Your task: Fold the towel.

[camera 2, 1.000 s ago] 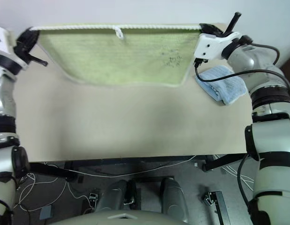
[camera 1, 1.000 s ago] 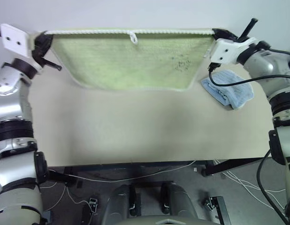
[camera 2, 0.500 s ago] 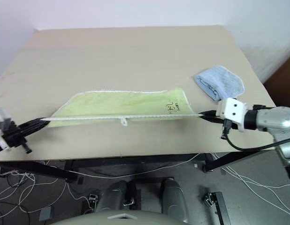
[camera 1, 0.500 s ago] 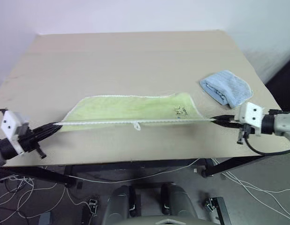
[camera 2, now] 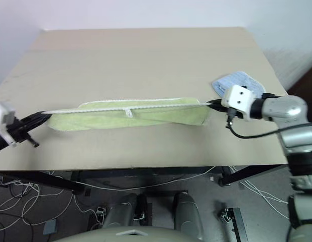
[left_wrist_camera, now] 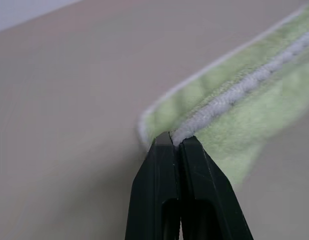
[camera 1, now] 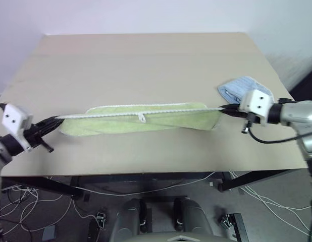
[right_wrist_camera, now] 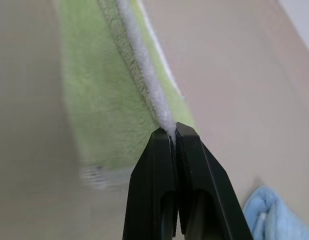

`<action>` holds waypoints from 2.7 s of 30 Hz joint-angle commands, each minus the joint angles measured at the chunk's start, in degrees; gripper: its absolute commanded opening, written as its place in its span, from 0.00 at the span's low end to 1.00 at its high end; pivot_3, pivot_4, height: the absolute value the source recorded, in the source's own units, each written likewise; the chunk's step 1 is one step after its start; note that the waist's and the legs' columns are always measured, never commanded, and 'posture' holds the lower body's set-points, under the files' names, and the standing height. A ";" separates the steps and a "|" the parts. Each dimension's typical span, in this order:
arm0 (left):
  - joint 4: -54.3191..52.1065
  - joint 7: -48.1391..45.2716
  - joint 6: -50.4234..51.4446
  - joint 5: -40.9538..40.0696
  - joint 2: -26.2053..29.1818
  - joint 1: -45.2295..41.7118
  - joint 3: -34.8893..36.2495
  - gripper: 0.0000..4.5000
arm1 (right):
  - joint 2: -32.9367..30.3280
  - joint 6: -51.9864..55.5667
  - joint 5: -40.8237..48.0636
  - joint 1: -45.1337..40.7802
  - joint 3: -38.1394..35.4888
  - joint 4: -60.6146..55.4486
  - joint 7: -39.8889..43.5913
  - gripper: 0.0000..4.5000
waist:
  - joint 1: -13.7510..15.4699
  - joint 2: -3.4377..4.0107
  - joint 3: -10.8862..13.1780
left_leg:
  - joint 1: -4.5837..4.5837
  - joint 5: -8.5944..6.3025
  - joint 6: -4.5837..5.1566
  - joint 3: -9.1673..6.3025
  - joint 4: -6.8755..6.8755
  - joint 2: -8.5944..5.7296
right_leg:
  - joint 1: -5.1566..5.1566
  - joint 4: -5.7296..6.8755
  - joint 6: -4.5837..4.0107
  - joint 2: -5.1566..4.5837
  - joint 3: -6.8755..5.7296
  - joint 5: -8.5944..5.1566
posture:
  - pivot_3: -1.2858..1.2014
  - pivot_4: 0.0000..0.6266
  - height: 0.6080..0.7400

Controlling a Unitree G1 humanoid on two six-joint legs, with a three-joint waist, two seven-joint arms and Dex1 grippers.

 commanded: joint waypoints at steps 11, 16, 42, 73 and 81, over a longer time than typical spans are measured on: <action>22.32 5.74 -12.12 11.19 -1.81 -14.97 -8.55 0.00 | 8.17 -14.91 -13.22 -17.55 4.04 32.25 -10.10 0.00 | -0.22 -0.01 0.02 | 0.00 0.03 0.00 0.14 0.03 0.00 | 0.01 0.08 0.09 0.08 0.00 0.02 | 0.52 0.24 1.00; 25.62 6.34 -12.87 10.78 -3.36 -17.38 -8.85 0.15 | 8.87 -16.70 -14.41 -19.62 4.24 36.66 -10.18 0.10 | -0.30 -0.02 0.01 | 0.01 0.04 -0.01 0.18 0.03 0.02 | 0.02 0.08 0.11 0.11 0.01 0.02 | 0.52 0.24 1.00; 14.14 12.51 -12.73 6.28 -2.33 -7.95 0.64 1.00 | 4.28 29.65 16.24 9.07 -18.81 -13.63 -12.46 0.99 | 0.20 -0.07 -0.02 | 0.08 0.02 0.00 -0.06 0.08 0.02 | 0.14 0.12 0.16 -0.02 -0.01 0.05 | 0.52 0.24 1.00; -17.34 -1.46 -0.81 -0.81 -15.50 -0.30 -16.45 1.00 | 39.71 69.52 69.68 9.66 -41.42 -17.27 -75.77 0.99 | -0.17 -0.14 -0.17 | 0.04 -0.16 0.34 -0.14 -0.03 0.03 | 0.14 0.01 0.06 0.14 -0.03 0.09 | 0.52 0.24 1.00; -20.00 -0.43 -0.26 -0.64 -16.38 1.83 -16.59 1.00 | 39.77 62.82 65.96 8.59 -39.95 -12.21 -75.88 0.80 | -0.03 -0.27 -0.32 | 0.09 -0.17 0.35 -0.16 0.00 0.03 | 0.24 -0.01 0.07 0.15 -0.04 0.09 | 0.52 0.24 1.00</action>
